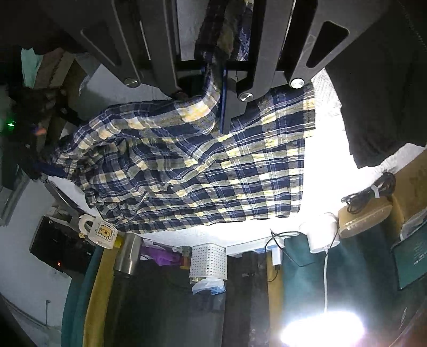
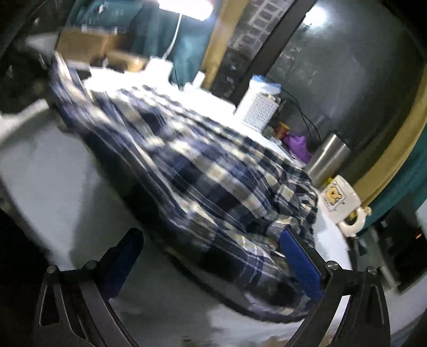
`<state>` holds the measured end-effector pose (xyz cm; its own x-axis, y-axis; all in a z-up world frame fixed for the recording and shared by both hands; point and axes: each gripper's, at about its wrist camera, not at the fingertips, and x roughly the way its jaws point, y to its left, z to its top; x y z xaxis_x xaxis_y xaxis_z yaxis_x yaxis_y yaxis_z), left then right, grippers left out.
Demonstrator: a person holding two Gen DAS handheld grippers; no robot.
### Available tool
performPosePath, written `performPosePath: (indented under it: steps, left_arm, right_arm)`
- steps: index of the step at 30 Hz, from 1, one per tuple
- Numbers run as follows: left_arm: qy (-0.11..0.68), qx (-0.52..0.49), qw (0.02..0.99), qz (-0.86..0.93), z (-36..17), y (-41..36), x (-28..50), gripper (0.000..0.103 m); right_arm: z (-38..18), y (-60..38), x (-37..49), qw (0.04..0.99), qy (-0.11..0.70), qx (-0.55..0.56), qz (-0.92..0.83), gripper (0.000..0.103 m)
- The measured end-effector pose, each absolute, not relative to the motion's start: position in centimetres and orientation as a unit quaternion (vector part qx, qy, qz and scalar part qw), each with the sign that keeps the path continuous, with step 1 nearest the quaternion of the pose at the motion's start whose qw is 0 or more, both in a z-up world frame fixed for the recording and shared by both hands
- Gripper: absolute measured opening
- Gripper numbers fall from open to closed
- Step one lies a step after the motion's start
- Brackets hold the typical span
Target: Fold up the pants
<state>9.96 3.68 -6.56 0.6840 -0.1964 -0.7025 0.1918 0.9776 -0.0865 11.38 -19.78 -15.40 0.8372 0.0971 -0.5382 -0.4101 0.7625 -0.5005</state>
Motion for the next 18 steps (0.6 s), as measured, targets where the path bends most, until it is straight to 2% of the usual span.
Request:
performPosePath:
  steps: [6,7,8,9,10,11,13,16,18]
  left_arm:
    - [0.381,0.008,0.918,-0.112,-7.0,3.7,8.6,0.007]
    - [0.379,0.012,0.918,-0.113,-7.1,3.6,8.4,0.007]
    - [0.379,0.015,0.918,-0.112,-7.2,3.5,8.3,0.007]
    - [0.38,0.018,0.918,-0.11,-7.5,3.5,8.2,0.007]
    - [0.382,0.02,0.918,-0.108,-7.6,3.5,8.2,0.007]
    - [0.386,0.024,0.916,-0.103,-8.0,3.5,8.2,0.007]
    - [0.391,0.027,0.914,-0.103,-8.4,3.3,8.1,0.007]
    - [0.391,0.042,0.913,-0.108,-8.8,2.6,7.7,0.007]
    - [0.389,0.07,0.913,-0.102,-9.3,2.0,7.6,0.008]
  right_arm:
    - [-15.3,-24.9,13.7,0.913,0.28,-0.237,0.176,0.1]
    - [-15.2,-26.3,14.4,0.915,0.294,-0.208,0.184,0.089]
    - [-15.2,-27.1,14.7,0.916,0.298,-0.195,0.184,0.084]
    - [-15.2,-27.9,14.9,0.919,0.299,-0.186,0.179,0.073]
    - [-15.1,-28.7,15.1,0.921,0.298,-0.186,0.168,0.057]
    - [-15.1,-29.3,15.2,0.922,0.298,-0.185,0.162,0.05]
    - [-15.2,-30.2,15.2,0.923,0.299,-0.181,0.159,0.023]
    - [-15.3,-30.6,14.6,0.928,0.288,-0.183,0.152,0.015]
    - [-15.3,-30.6,14.2,0.931,0.282,-0.186,0.136,0.013]
